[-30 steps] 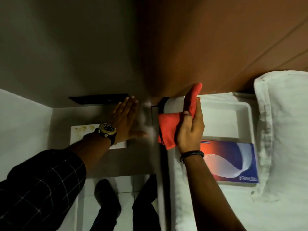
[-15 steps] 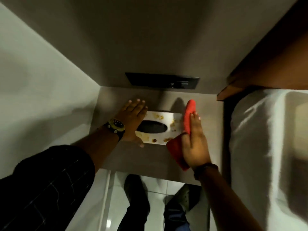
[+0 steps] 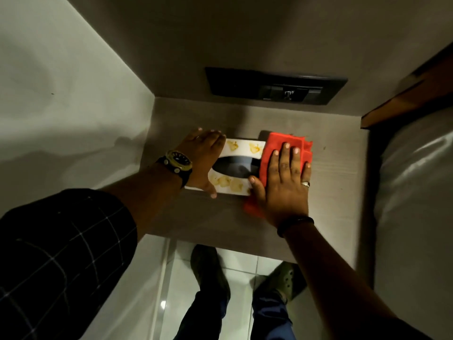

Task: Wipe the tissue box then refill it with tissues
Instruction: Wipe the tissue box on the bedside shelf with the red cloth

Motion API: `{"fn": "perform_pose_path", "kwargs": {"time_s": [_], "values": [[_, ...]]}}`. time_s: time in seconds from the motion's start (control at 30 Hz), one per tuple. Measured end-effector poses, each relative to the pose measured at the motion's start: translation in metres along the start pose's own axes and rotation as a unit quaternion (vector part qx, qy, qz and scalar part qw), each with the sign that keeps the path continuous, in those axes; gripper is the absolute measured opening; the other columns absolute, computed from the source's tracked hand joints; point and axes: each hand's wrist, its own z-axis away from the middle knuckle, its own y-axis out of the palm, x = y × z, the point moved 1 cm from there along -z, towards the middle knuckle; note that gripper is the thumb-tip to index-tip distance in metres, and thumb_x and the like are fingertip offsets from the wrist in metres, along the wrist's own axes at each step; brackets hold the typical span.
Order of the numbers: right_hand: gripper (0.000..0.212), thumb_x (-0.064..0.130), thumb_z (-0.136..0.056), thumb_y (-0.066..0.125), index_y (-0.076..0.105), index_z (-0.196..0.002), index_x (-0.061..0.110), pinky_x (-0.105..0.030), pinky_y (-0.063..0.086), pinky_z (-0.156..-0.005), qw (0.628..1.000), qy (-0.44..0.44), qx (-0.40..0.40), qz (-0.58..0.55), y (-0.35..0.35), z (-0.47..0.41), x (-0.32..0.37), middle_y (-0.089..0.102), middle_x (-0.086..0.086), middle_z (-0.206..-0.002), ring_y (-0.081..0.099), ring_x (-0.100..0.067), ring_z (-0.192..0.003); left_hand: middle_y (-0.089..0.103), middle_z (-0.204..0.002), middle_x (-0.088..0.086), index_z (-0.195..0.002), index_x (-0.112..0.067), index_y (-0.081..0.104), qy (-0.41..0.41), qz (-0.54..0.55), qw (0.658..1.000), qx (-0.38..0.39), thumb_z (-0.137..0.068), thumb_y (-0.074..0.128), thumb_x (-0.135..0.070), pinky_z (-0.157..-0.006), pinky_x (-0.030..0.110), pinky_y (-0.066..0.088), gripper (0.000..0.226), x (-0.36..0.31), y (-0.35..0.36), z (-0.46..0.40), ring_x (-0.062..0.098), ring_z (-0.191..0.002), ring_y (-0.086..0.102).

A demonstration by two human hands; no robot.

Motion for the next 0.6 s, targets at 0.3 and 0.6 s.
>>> {"fn": "perform_pose_path", "kwargs": {"time_s": [0.3,0.6], "values": [[0.084,0.064,-0.093,0.014,0.018,-0.152,0.003,-0.058,-0.002,-0.116,0.997,0.058,-0.051,0.020,0.003,-0.027,0.025,0.011,-0.020,-0.160,0.004,-0.039,-0.148,0.015,-0.159,0.013,-0.151,-0.007,0.005,0.002,0.062,0.998,-0.011,-0.043,0.079,-0.073,-0.118,0.040,0.002,0.146,0.000,-0.001,-0.003,0.031,-0.146,0.013],[0.081,0.060,-0.095,0.016,0.020,-0.151,0.002,-0.055,0.007,-0.119,0.998,-0.022,-0.042,0.032,0.012,-0.003,-0.004,0.010,-0.018,-0.158,0.008,-0.035,-0.148,-0.011,-0.161,0.013,-0.149,-0.008,-0.015,0.009,0.047,0.999,0.000,-0.052,0.070,-0.078,-0.112,0.036,-0.012,0.147,0.005,0.007,0.000,0.028,-0.148,-0.008]]}}
